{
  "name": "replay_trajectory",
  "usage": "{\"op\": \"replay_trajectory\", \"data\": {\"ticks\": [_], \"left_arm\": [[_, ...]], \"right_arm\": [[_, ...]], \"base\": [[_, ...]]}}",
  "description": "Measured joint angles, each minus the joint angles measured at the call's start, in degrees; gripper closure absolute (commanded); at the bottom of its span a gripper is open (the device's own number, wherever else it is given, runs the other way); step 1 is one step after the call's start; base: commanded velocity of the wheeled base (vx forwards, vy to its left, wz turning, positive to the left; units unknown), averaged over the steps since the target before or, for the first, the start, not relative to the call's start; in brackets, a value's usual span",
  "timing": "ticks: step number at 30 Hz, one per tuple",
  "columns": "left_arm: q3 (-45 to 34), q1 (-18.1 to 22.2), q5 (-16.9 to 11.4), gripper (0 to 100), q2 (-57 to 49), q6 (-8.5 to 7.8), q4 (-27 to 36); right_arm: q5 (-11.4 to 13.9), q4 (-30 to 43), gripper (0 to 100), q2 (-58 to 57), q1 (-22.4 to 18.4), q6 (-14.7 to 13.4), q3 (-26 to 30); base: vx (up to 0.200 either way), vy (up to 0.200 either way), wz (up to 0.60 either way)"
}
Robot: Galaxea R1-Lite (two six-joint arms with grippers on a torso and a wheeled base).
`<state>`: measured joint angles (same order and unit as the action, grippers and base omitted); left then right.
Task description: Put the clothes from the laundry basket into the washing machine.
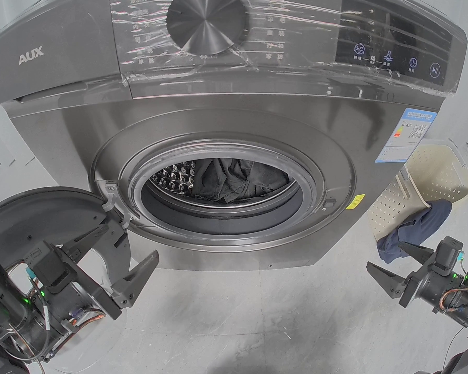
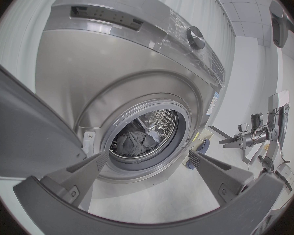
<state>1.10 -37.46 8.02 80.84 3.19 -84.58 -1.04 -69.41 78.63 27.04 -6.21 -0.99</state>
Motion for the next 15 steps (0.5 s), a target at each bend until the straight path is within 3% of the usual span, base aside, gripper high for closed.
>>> {"op": "replay_trajectory", "data": {"ticks": [6,11,15], "left_arm": [[-0.09,1.13,0.13,0,-7.44,-0.49,8.3],[-0.11,3.23,-0.09,0,-16.26,-0.62,18.99],[-0.11,6.1,-0.28,0,-24.39,-0.68,29.81]], "right_arm": [[-0.09,12.43,0,-10.63,-2.07,0.29,0.0],[-0.41,23.34,0,-20.89,-4.47,1.37,0.0],[-0.46,31.38,0,-29.66,-7.56,2.22,0.0]], "base": [[-0.2,0.0,0.0],[-0.2,0.0,0.0],[0.0,0.0,0.0]]}}
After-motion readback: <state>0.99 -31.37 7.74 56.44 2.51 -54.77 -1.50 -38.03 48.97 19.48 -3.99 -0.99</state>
